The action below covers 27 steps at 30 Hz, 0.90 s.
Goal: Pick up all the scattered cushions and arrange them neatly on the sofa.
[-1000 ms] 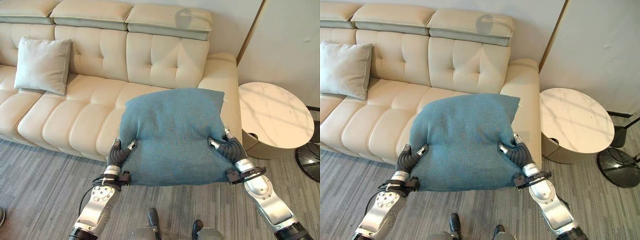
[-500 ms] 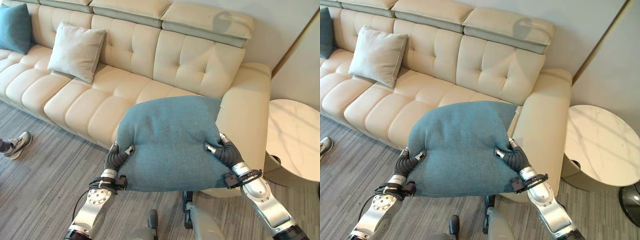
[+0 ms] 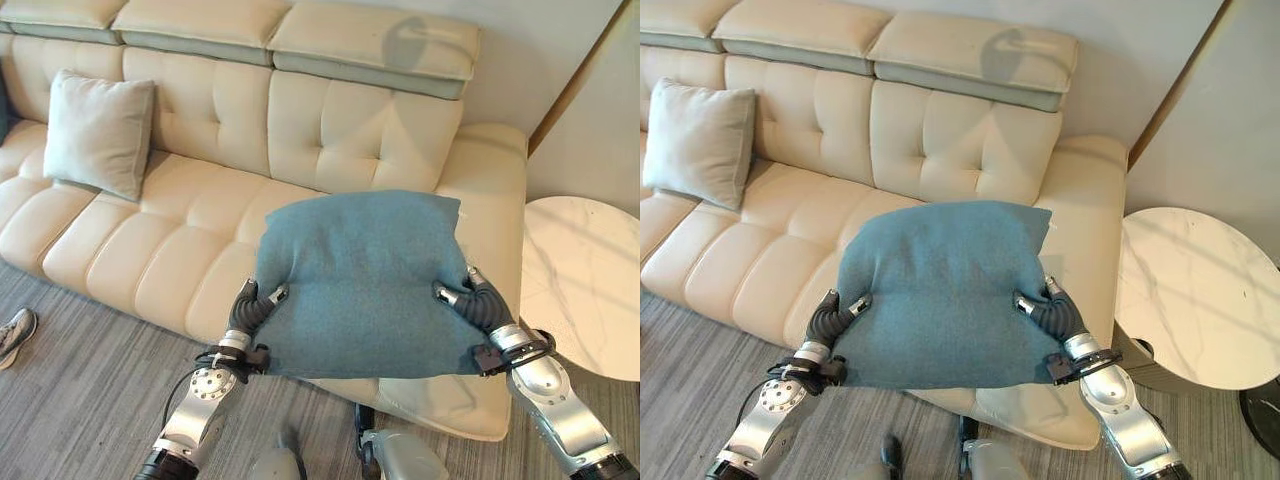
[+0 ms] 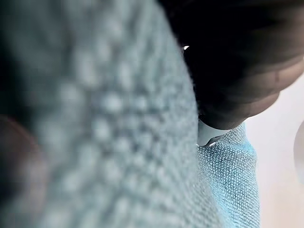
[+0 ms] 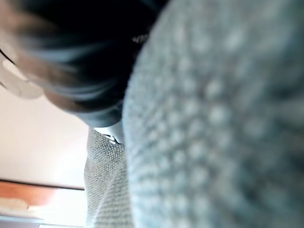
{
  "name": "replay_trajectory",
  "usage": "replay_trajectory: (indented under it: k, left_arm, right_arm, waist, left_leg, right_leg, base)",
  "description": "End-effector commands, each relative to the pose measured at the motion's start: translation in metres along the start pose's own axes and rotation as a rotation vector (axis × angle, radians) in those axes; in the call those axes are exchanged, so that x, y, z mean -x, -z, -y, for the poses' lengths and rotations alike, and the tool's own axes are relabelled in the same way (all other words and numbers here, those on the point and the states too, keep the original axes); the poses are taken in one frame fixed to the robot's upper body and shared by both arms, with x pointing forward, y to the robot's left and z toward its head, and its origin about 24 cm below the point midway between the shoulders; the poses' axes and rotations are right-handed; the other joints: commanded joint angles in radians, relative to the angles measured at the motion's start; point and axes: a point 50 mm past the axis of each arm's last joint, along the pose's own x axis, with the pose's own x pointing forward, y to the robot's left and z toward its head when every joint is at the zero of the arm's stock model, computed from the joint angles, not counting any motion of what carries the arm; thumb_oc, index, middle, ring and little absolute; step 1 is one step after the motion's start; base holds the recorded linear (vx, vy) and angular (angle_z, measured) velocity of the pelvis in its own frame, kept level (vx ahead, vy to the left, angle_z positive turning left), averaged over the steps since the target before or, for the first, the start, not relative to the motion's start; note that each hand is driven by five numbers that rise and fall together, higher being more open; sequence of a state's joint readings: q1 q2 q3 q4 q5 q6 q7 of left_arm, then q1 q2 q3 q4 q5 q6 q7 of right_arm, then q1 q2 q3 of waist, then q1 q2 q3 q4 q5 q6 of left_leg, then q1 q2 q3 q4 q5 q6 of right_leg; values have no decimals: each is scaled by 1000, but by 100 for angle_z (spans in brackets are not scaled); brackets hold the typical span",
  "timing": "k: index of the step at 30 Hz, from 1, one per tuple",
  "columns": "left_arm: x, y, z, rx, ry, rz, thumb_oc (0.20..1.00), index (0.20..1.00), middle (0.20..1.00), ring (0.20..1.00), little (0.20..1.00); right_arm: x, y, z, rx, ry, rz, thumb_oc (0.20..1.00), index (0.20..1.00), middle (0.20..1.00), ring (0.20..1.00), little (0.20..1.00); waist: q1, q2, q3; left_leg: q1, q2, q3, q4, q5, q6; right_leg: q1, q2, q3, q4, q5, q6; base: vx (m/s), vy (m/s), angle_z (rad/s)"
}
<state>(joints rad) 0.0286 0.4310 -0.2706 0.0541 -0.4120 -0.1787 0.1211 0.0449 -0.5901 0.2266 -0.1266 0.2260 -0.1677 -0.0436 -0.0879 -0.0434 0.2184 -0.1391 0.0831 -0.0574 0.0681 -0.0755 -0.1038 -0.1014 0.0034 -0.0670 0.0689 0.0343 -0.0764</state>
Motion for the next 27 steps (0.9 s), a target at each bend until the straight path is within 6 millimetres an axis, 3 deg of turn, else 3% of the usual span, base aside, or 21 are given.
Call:
replay_trajectory:
  k: [1,3,4,6,8,9,12,15,16,22,24,25,26,27]
  left_arm:
    - [-9,-56,36,41,183,307,200,200,200,200,200]
    - [-9,-55,35,30,183,305,200,200,200,200,200]
    - [-10,-56,30,6,179,301,200,200,200,200,200]
    - [-10,-57,28,-12,180,304,200,200,200,200,200]
    - [-13,-64,17,-63,149,335,200,200,200,200,200]
    - [-13,-65,17,-64,148,336,200,200,200,200,200]
    - [-17,-70,5,-89,84,360,200,200,200,200,200]
    - [-25,-71,1,-84,28,372,200,200,200,200,200]
    - [-30,-76,1,-84,15,395,200,200,200,200,200]
    - [-51,-101,4,-56,-28,497,200,200,200,200,200]
    - [-68,-124,1,-49,-86,572,200,200,200,200,200]
    - [-69,-125,1,-49,-86,574,200,200,200,200,200]
    - [-89,-152,-1,-66,-137,641,200,200,200,200,200]
    - [-89,-153,-1,-66,-137,643,200,200,200,200,200]
  right_arm:
    - [-13,-43,-24,-40,-84,268,200,200,200,200,200]
    - [-14,-41,-26,-55,-89,258,200,200,200,200,200]
    - [-17,-40,-32,-85,-109,251,200,200,200,200,200]
    - [-20,-42,-35,-86,-122,262,200,200,200,200,200]
    - [-33,-56,-47,-110,-160,322,200,200,200,200,200]
    - [-34,-56,-48,-110,-161,323,200,200,200,200,200]
    - [-45,-63,-59,-170,-174,356,200,200,200,200,200]
    - [-56,-68,-67,-207,-178,374,200,200,200,200,200]
    - [-67,-78,-72,-222,-167,406,200,200,200,200,200]
    - [-96,-106,-79,-241,-138,483,200,200,200,200,200]
    - [-114,-128,-79,-237,-96,537,200,200,200,200,200]
    - [-115,-128,-78,-236,-95,539,200,200,200,200,200]
    - [-134,-154,-75,-211,-44,596,200,200,200,200,200]
    - [-134,-155,-75,-211,-44,598,200,200,200,200,200]
  waist:
    - [2,-8,-55]
    - [5,-10,-58]
    - [4,-14,-64]
    - [9,-17,-62]
    - [25,-13,-54]
    - [28,-14,-53]
    - [53,-4,-43]
    - [56,6,-27]
    - [73,15,-17]
    - [101,41,-5]
    - [114,56,0]
    - [115,56,0]
    - [125,69,12]
    - [126,67,11]
  left_leg:
    - [14,-4,-20,8,39,13]
    - [19,-11,-4,22,37,15]
    - [35,-33,14,15,24,35]
    - [45,-38,41,9,20,45]
    - [66,-55,126,-6,5,72]
    - [67,-56,130,-6,4,73]
    - [74,-63,189,-19,-2,83]
    - [69,-93,185,-31,3,93]
    - [50,-108,188,-28,2,95]
    - [-59,-127,172,-17,17,95]
    - [-125,-126,165,-14,36,88]
    - [-128,-126,165,-14,36,88]
    - [-172,-120,157,-14,50,79]
    - [-176,-122,157,-15,54,79]
  right_leg:
    - [25,-70,143,10,-67,181]
    - [26,-80,158,7,-60,187]
    - [18,-98,200,-1,-34,207]
    - [11,-108,219,-1,-22,219]
    - [-31,-137,228,2,10,252]
    - [-32,-137,232,3,10,253]
    - [-67,-180,131,9,38,257]
    - [-105,-140,118,26,20,245]
    - [-115,-153,73,8,22,234]
    - [-204,-169,79,-14,57,224]
    - [-263,-172,81,-17,66,223]
    - [-266,-172,81,-17,66,222]
    - [-306,-167,76,-15,73,223]
    - [-310,-168,77,-17,76,224]
  base:
    - [205,289,-106]
    - [183,293,-107]
    - [128,279,-95]
    - [78,269,-97]
    - [-10,251,-84]
    - [-21,133,-90]
    - [-18,113,-73]
    - [-19,95,-29]
    - [-74,55,0]
    - [-78,-20,5]
    - [-53,-46,11]
    - [-68,-34,14]
    - [-60,-24,10]
    - [-89,-61,7]
